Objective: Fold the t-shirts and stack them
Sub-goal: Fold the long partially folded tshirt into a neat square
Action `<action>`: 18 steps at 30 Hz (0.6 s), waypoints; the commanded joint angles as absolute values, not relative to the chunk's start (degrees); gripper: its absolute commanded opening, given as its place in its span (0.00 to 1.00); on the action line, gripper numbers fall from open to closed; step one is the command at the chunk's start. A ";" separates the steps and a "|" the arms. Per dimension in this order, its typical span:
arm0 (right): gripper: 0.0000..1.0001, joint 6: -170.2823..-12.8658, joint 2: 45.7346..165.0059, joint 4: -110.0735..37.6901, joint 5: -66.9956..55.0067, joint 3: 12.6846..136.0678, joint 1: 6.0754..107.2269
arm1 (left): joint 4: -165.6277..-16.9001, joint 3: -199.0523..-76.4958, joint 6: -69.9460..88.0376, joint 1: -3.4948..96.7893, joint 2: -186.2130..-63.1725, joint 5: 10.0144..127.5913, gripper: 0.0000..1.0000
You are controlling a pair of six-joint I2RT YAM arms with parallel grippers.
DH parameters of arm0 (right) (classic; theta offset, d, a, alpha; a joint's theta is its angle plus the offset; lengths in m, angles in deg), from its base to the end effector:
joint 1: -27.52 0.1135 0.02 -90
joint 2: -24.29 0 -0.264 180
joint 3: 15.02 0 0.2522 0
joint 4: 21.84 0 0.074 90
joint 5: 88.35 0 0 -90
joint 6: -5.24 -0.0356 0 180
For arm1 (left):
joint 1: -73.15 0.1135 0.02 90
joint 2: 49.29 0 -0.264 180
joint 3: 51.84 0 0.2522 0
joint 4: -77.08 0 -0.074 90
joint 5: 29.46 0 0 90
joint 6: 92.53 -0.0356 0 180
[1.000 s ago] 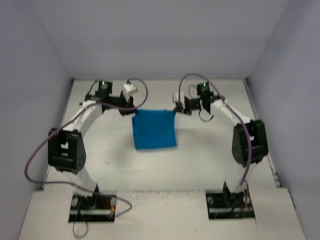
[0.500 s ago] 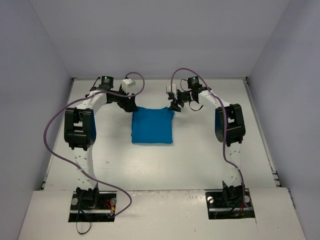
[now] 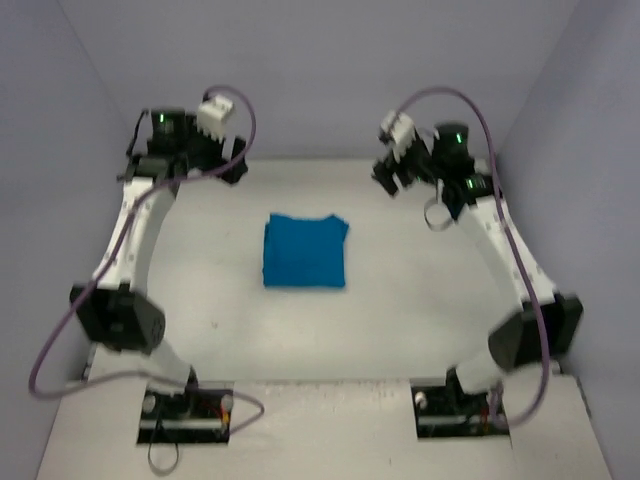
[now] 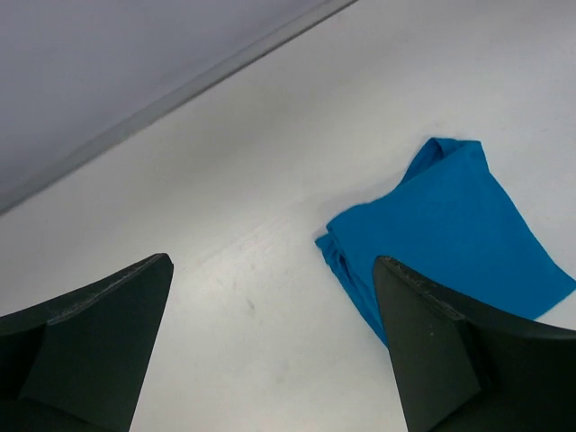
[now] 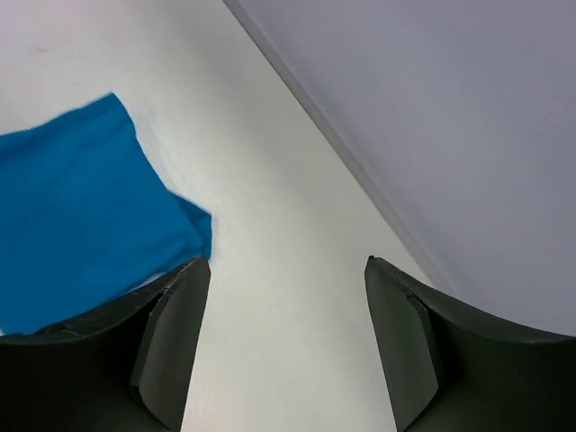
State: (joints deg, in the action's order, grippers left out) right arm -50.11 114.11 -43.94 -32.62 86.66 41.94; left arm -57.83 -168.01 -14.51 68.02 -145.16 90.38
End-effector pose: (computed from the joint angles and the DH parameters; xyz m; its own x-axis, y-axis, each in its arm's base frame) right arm 0.3512 0.1110 0.4109 0.2805 -0.4130 -0.8665 -0.7087 0.5197 -0.4772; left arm 0.3756 -0.0515 0.4196 -0.2990 0.2076 -0.9314 0.6027 0.7978 -0.0156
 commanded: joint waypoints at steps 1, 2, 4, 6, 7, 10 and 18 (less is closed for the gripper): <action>0.69 -62.08 103.80 -46.72 -18.13 74.09 37.55 | -50.68 -158.35 -4.99 68.58 -138.02 77.72 0.92; 0.70 -63.57 101.67 -46.70 -17.22 71.23 36.54 | -50.61 -155.50 -3.88 68.61 -136.41 75.45 0.92; 0.72 -65.77 97.32 -46.61 -14.46 66.82 35.18 | -50.74 -149.60 -1.59 68.96 -133.03 71.94 0.92; 0.74 -67.50 95.01 -46.58 -12.48 61.63 34.17 | -50.84 -145.52 -0.75 69.10 -130.64 70.87 0.92; 0.75 -68.75 94.02 -46.47 -11.77 60.03 33.29 | -50.95 -143.71 -0.21 69.10 -129.59 69.89 0.92; 0.78 -71.42 92.56 -46.47 -9.05 57.20 31.41 | -52.20 -138.63 0.56 69.10 -127.05 67.58 0.92; 0.83 -75.88 96.46 -45.83 -1.03 55.87 30.74 | -61.38 -127.01 2.44 69.10 -126.77 65.11 0.92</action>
